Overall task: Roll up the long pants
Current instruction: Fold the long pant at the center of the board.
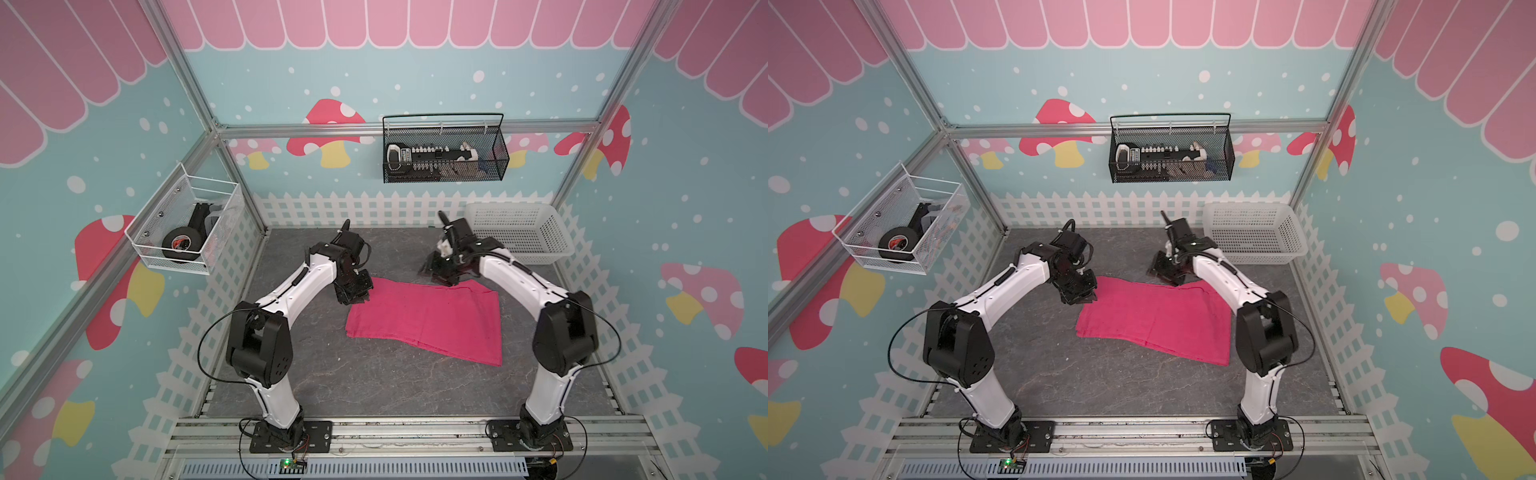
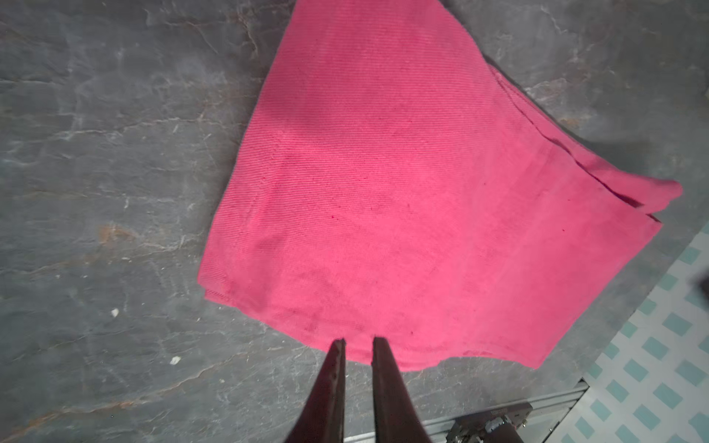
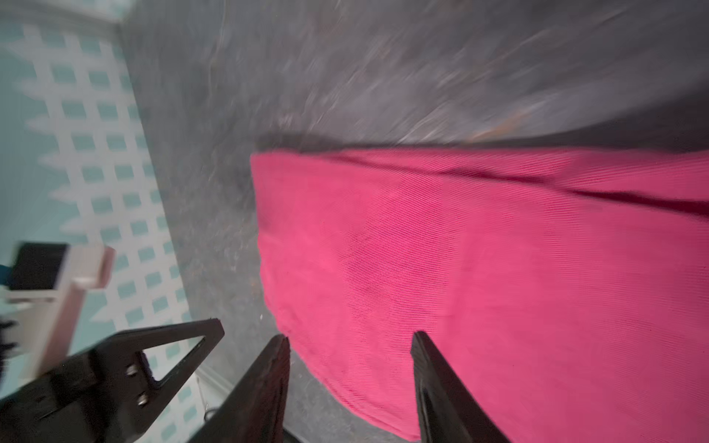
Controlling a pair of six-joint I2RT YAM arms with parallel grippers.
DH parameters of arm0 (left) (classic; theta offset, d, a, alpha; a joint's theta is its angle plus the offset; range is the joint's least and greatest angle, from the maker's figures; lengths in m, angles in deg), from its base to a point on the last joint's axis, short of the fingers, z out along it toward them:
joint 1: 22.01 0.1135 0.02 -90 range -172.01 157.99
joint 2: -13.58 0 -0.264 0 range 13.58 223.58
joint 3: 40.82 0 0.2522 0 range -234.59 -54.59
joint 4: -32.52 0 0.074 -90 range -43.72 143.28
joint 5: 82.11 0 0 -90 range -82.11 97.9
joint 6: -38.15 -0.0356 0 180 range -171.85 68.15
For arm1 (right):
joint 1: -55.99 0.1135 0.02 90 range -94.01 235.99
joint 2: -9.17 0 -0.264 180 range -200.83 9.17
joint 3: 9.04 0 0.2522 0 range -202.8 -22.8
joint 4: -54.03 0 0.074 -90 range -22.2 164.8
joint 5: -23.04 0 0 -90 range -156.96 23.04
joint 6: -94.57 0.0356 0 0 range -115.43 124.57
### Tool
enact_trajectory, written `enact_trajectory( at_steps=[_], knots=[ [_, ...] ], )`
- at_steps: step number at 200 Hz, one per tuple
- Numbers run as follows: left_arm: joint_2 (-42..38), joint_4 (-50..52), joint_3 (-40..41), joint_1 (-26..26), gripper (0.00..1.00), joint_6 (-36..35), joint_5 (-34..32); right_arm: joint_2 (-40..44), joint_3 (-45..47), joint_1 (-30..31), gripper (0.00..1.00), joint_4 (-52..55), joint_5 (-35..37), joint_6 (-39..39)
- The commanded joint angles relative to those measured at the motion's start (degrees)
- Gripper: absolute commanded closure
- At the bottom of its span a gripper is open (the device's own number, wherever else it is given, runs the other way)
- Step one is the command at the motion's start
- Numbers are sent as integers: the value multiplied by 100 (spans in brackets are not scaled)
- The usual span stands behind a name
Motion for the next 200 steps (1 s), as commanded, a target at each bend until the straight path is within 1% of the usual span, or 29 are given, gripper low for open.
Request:
enact_trajectory(
  at_steps=[1,15,27,56,75,98,121,147,166,200],
  knots=[
    [354,-558,-77,-34,84,57,-17,627,442,-480,48,762,346,-644],
    [613,-602,-244,-34,85,-71,-63,934,685,-729,49,953,339,-819],
    [859,-611,-448,-35,84,-189,-115,1133,880,-828,49,1090,338,-870],
    [1480,-624,-947,-47,85,-314,-56,1666,1560,-976,50,1228,420,-739],
    [1852,-693,-1156,-103,85,-327,12,1961,2021,-1198,50,1257,402,-637],
    [2280,-738,-1410,-219,85,-344,84,2126,2303,-1519,50,1398,624,-709],
    [2600,-743,-1592,-280,85,-361,144,1983,2289,-1814,51,1540,1042,-1003],
    [2747,-738,-1632,-280,85,-435,132,1335,2140,-2002,52,1490,1385,-1321],
    [2784,-721,-1622,-280,85,-491,154,869,1928,-2001,56,1252,1285,-1412],
    [2826,-690,-1622,-272,85,-553,156,411,1419,-1920,56,952,916,-1191]
  ],
)
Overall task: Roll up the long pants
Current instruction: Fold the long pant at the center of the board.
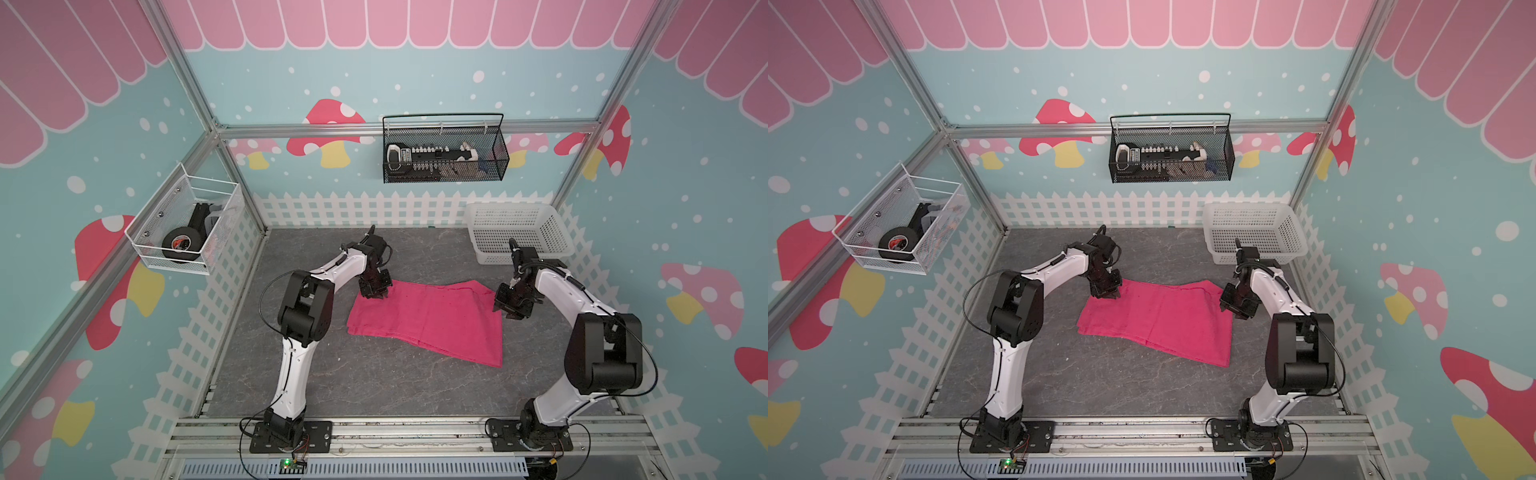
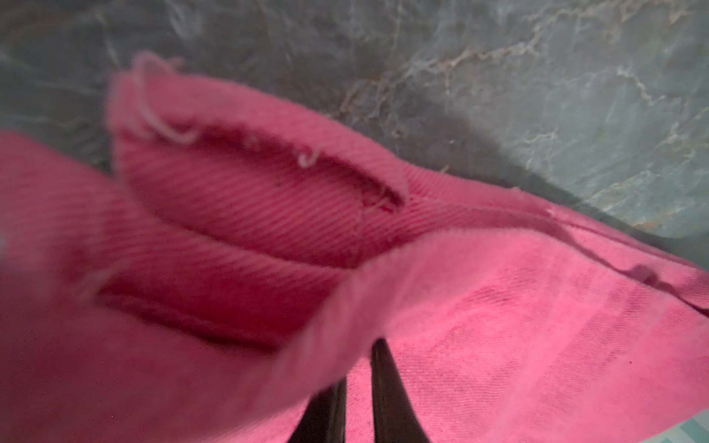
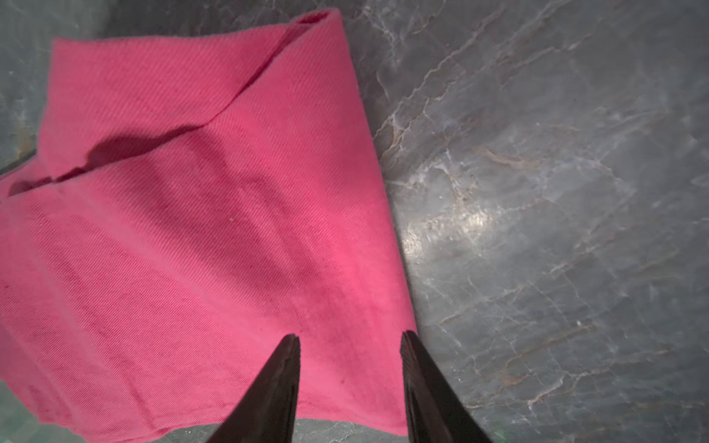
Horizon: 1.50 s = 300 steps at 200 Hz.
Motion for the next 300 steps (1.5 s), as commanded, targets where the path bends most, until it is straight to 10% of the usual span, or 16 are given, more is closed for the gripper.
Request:
enact_trajectory(
  at_steps=[1,179,300],
  knots=[
    [303,-41,-31,-49,85,-167,51,-122,-471,72,56,-218,-169,59],
    [40,83,188,232,85,-331,-23,-2685,-2773,505,58,548,66,49],
    [67,171,110,414,85,-424,-61,-2793,-2763,504,67,1657,883,-50]
  ],
)
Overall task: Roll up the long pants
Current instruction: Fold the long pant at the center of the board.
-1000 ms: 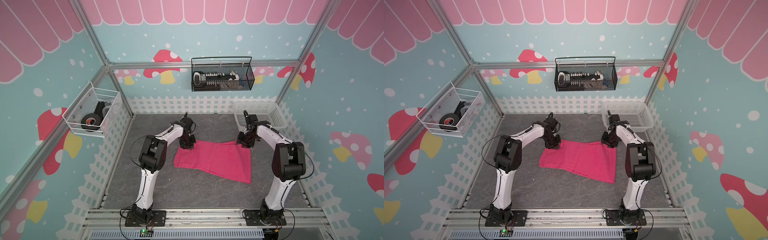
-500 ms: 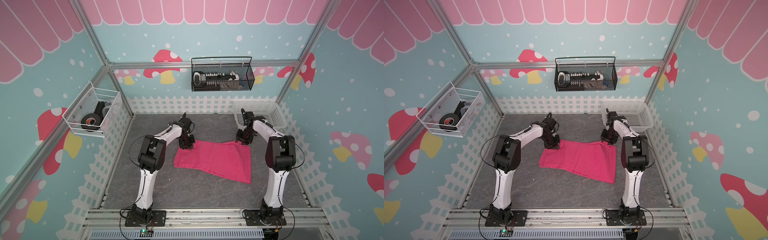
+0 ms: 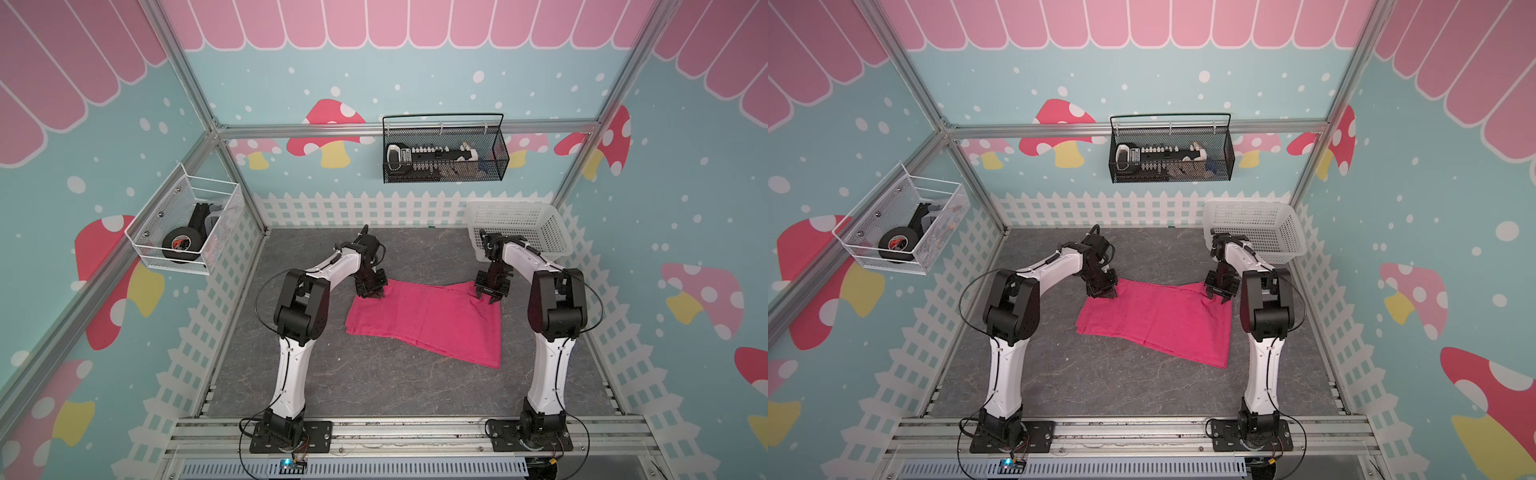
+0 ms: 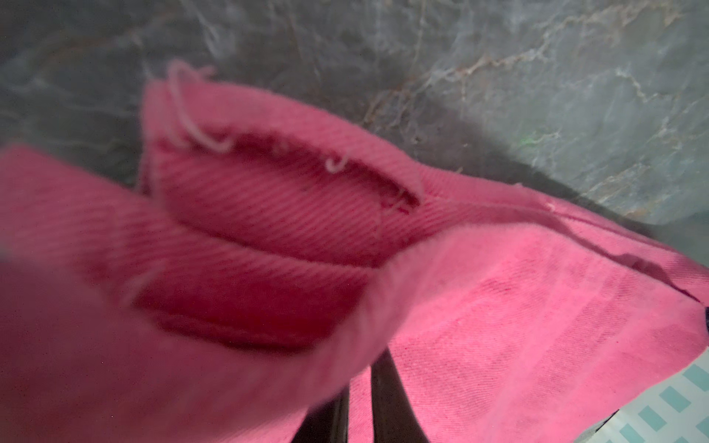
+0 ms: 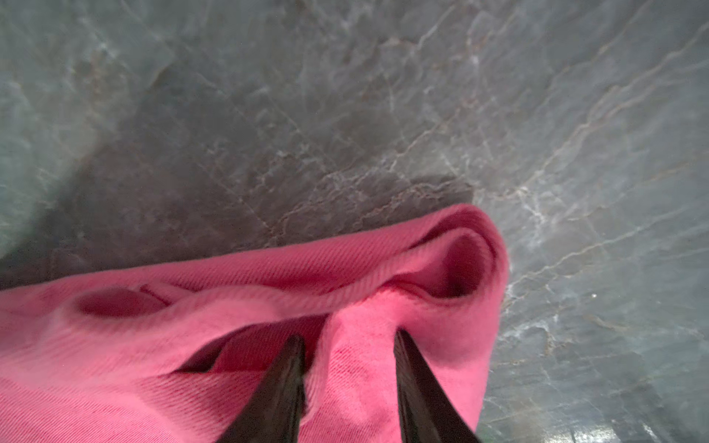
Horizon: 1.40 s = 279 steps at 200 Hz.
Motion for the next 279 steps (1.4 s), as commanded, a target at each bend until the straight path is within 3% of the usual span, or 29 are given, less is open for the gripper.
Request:
enact_trajectory(
  at_steps=[1,46,83,111,244,279],
  knots=[
    [117,195,-19,143,85,-109,-389,-130,-155,-15,68,568,392,13],
    [40,194,89,159,85,-162,-415,-235,-296,-14,88,663,658,65],
    [-149,238,350,240,85,-356,-562,-174,-367,-17,70,651,962,107],
    [-316,238,621,389,85,-480,-574,-159,-339,-16,62,451,846,-2],
    [-470,195,895,204,85,-556,-538,-68,-628,36,62,60,-214,603],
    [-420,176,826,184,85,-541,-513,-268,-677,288,63,208,-77,777]
  ],
)
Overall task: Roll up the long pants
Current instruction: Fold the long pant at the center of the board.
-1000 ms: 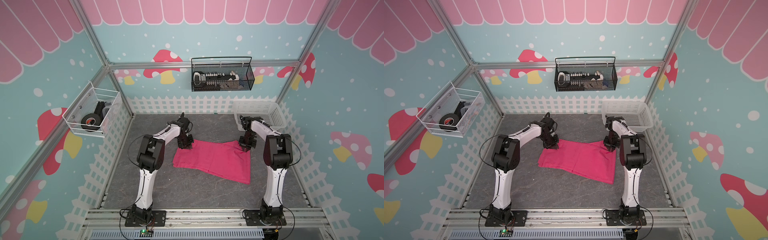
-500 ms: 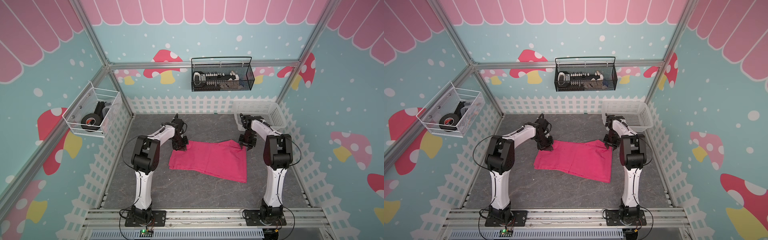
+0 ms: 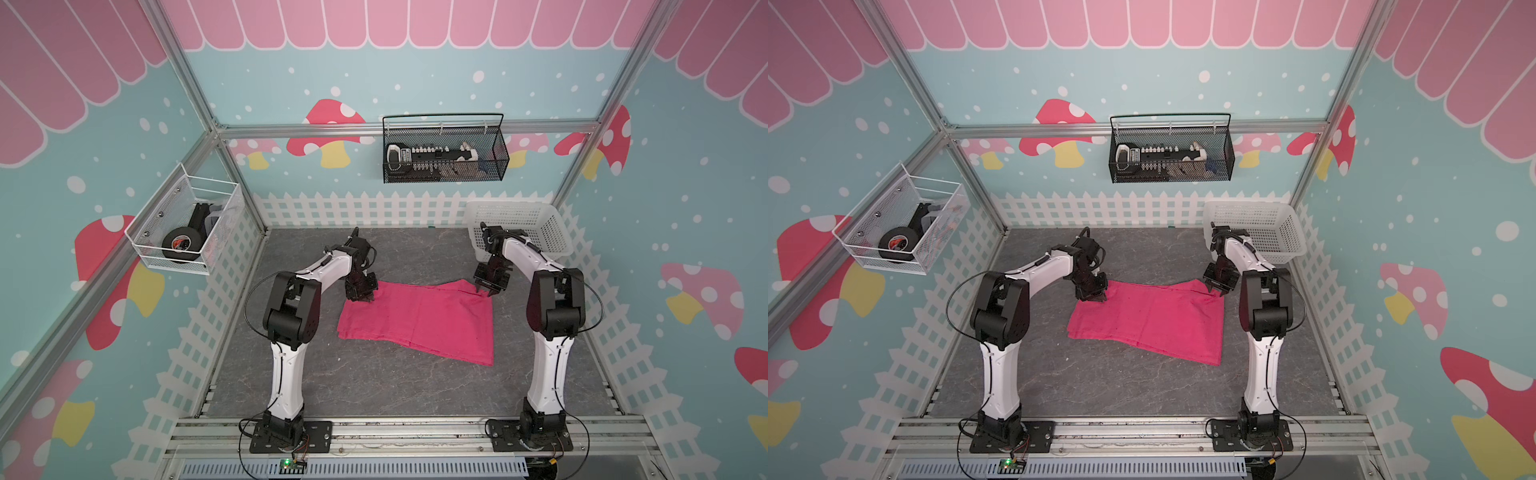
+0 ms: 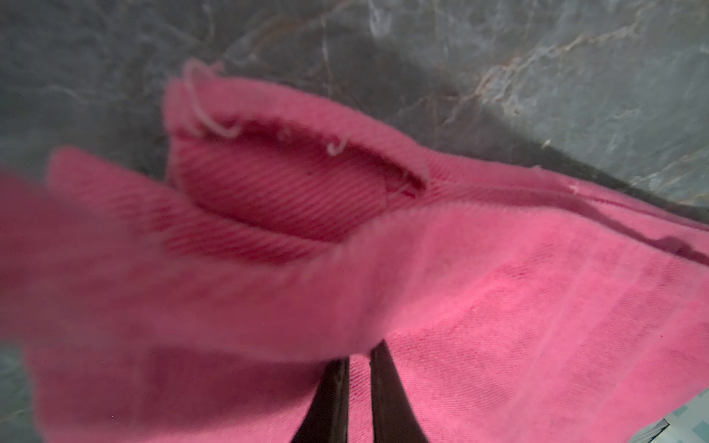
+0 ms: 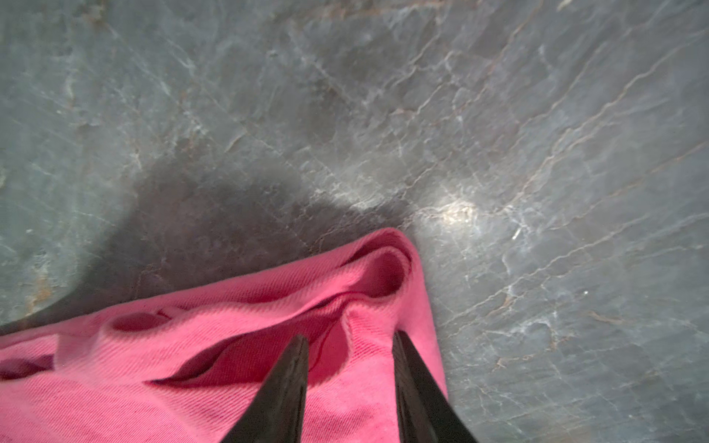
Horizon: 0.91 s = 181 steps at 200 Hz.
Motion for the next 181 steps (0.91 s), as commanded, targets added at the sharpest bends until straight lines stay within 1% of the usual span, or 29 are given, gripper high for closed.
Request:
enact_trajectory(
  at_steps=[1,38,69,109,133,155,181],
  knots=[
    [72,231,109,-35,85,-116,-196,-175,-161,206,63,194,8,292],
    [22,232,150,-31,85,-137,-205,-436,-165,320,69,328,365,444],
    [-39,235,301,-35,85,-196,-225,-641,-365,318,73,430,711,479],
    [-181,227,466,22,85,-261,-274,-794,-646,313,86,652,1342,443],
    [-245,227,498,71,85,-295,-291,-796,-752,285,95,695,1562,405],
    [-312,228,521,98,85,-304,-292,-779,-821,264,100,714,1698,385],
    [-447,226,624,124,85,-378,-356,-709,-921,246,100,755,1895,377]
  ],
)
